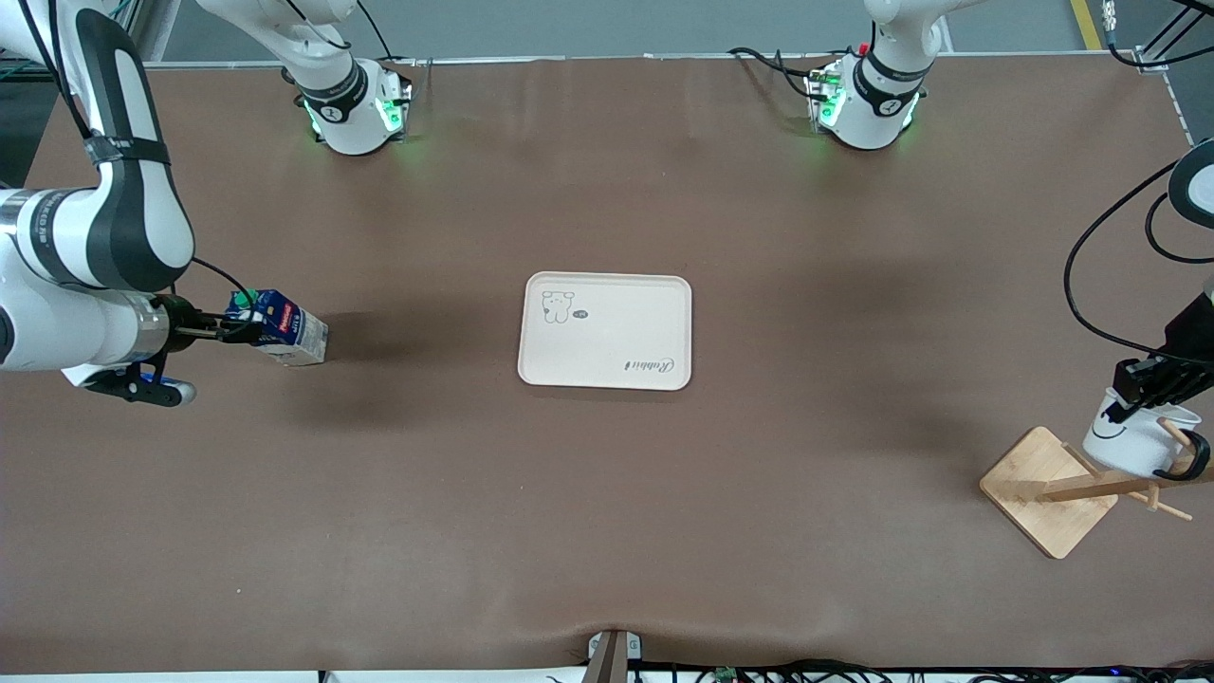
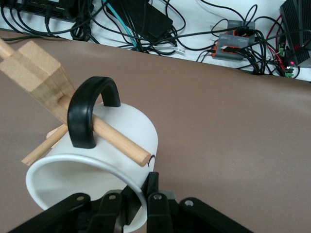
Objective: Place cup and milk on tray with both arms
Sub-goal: 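Lower the right gripper around the milk while the left gripper approaches the mug, then grasp the milk with the right gripper while the left gripper lifts the mug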
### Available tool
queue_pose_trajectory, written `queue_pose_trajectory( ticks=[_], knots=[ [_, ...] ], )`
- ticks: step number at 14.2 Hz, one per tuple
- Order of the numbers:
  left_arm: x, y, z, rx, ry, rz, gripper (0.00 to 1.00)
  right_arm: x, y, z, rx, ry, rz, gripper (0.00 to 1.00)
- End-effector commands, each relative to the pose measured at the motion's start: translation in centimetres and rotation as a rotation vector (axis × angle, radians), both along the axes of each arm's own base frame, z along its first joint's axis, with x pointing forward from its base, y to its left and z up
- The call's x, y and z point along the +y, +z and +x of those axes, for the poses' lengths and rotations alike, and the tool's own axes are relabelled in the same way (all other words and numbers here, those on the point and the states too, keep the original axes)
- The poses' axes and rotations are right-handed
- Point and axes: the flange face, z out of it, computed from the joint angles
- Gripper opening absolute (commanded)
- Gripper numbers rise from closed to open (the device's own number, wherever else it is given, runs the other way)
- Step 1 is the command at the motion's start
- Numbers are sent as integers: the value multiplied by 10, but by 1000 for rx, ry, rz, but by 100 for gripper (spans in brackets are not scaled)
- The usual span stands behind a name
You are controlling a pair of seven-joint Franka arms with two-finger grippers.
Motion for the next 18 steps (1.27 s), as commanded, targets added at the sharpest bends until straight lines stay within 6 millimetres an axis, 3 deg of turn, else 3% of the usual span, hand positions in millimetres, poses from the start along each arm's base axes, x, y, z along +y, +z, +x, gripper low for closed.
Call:
queue_pose_trajectory(
  ticks=[1, 7, 11, 12, 13, 14, 18],
  knots=[
    [-6, 21, -5, 17, -28, -29, 0, -6, -4, -11, 3, -9, 1, 100],
    [-27, 48, -12, 160, -67, -102, 0, -5, -25, -30, -15, -5, -1, 100],
    [-73, 56, -2, 198, -8, -104, 0, -14, -59, -54, -136, 34, 10, 100],
    [-87, 58, -1, 211, 14, -88, 0, -13, -61, -58, -162, 36, 8, 86],
    [-101, 59, 0, 222, 37, -89, 0, -13, -56, -60, -162, 36, 7, 40],
    [-113, 57, 1, 237, 59, -95, 0, -11, -50, -66, -129, 36, 9, 0],
    [-157, 41, 2, 304, 88, -128, 0, -11, -22, -57, -116, 38, 13, 0]
  ],
)
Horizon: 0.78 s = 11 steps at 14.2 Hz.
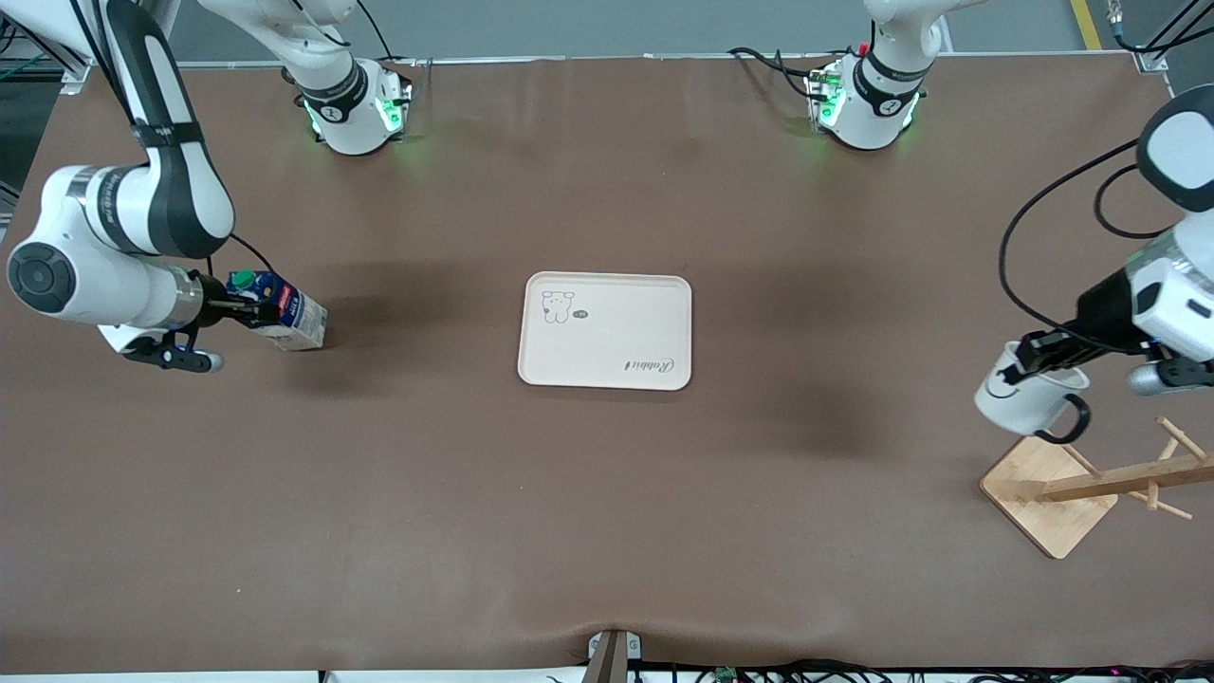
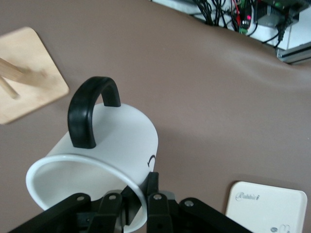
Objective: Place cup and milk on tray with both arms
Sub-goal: 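Grasp the milk with the right gripper while the left gripper lifts the mug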
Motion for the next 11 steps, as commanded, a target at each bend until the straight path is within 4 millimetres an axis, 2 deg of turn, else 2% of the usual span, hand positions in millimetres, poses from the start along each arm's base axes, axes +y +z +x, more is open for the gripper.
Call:
queue_pose_trajectory(
  ticks=[1, 3, 5, 7, 9, 11],
  knots=[
    [-27, -6, 2, 48, 52, -10, 0, -5, 31, 8, -17, 3, 5, 0],
    [-55, -15, 0, 96, 102, -27, 0, -5, 56, 18, -8, 0, 4, 0],
    [-84, -25, -3, 151, 161, -41, 0, -7, 70, 23, 10, -6, 14, 0],
    [-105, -38, -6, 208, 200, -46, 0, -10, 91, 33, 4, -10, 14, 0],
    [-132, -50, -10, 262, 253, -51, 0, -9, 118, 36, 23, -18, 16, 0],
    [-160, -62, -15, 327, 353, -56, 0, -6, 132, 37, 63, -13, 19, 0]
  ],
)
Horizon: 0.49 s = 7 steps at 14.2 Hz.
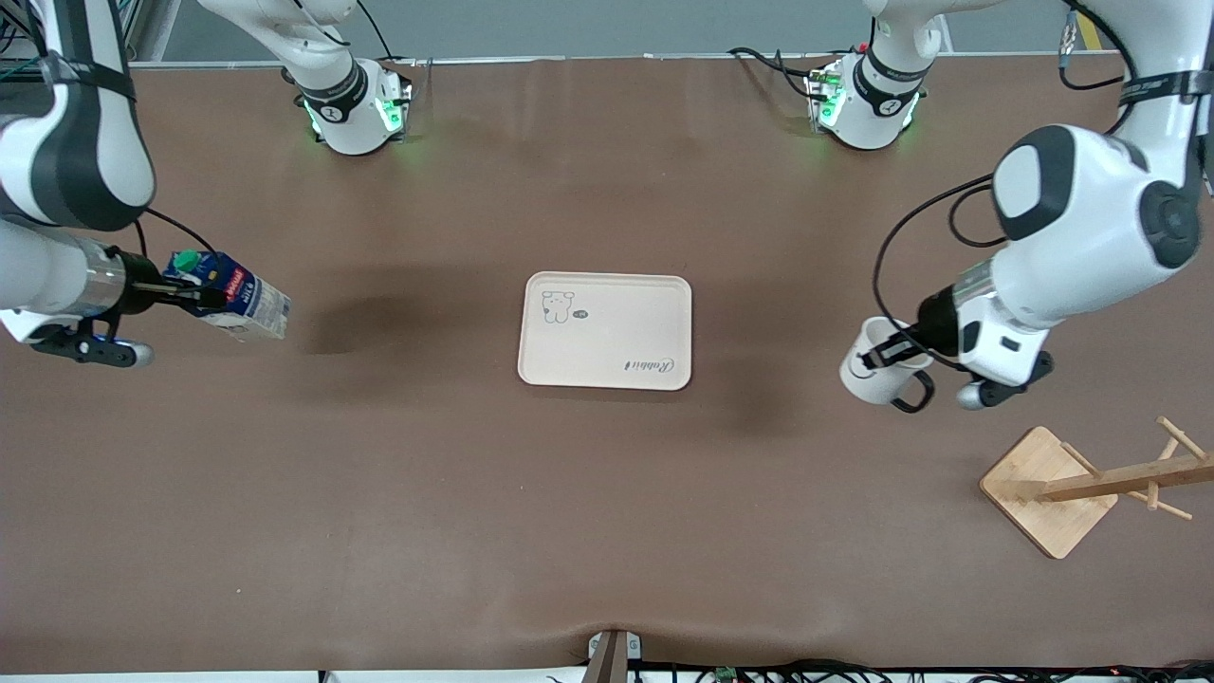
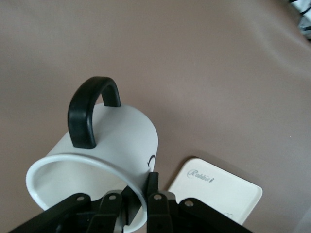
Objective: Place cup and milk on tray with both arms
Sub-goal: 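Carry the white mug with the left gripper onto the tray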
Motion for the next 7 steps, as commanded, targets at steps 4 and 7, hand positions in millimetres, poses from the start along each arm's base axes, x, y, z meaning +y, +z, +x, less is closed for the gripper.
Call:
queue_pose_trajectory(
  ticks=[4, 7],
  knots=[
    [-76, -37, -18, 174, 193, 32, 0, 3, 19, 7, 49, -22, 85, 0],
    [-120, -62, -34, 257, 258, 56, 0, 3, 21, 9, 35, -27, 109, 0]
  ],
)
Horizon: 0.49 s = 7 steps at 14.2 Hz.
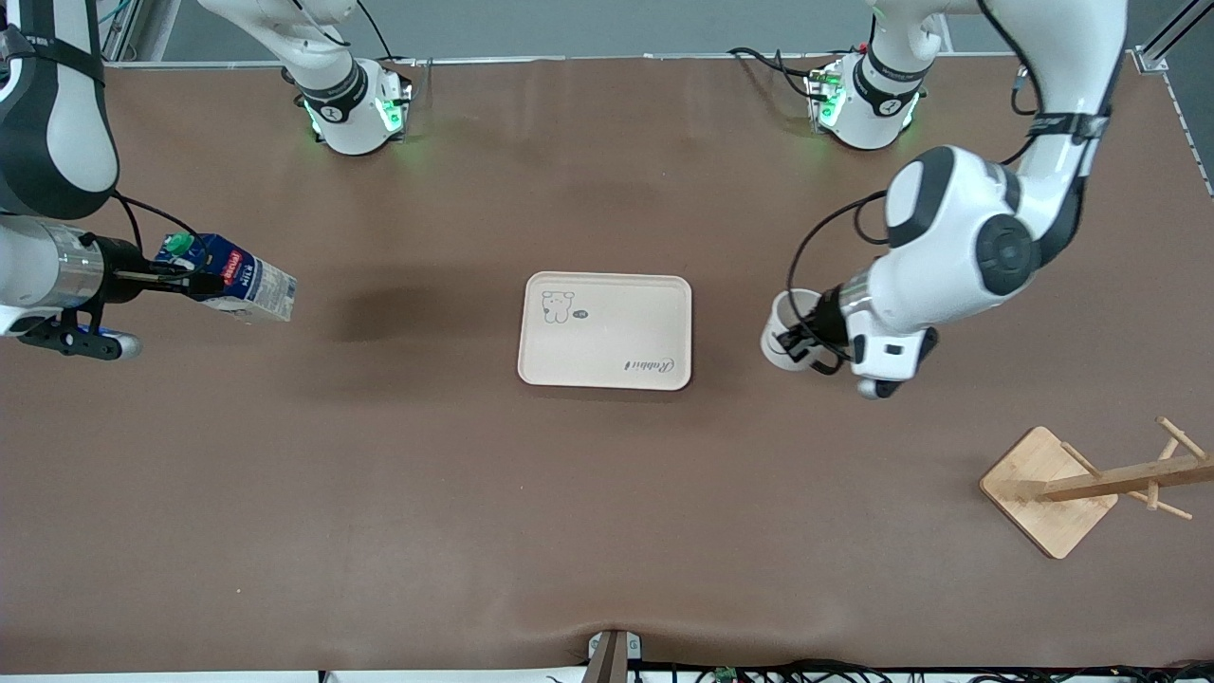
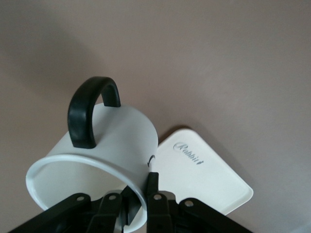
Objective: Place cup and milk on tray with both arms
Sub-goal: 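Carry the white mug with the left gripper onto the tray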
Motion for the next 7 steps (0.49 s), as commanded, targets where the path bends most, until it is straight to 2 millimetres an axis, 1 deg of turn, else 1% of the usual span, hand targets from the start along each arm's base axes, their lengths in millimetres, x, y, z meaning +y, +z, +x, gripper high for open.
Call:
queue_pose_trajectory(
  ticks=[1, 3, 5, 7],
  knots=[
    [-32, -18, -8, 73, 71, 27, 0, -3, 5, 9, -10, -3, 26, 0],
    [-61, -32, -11, 108, 114, 30, 0, -2, 2, 20, -14, -4, 24, 0],
    [-88, -51, -11, 157, 166, 35, 0, -3, 4, 32, -32, 5, 27, 0],
    [-119, -69, -20, 189, 199, 51, 0, -2, 5, 40, -41, -1, 28, 0]
  ],
)
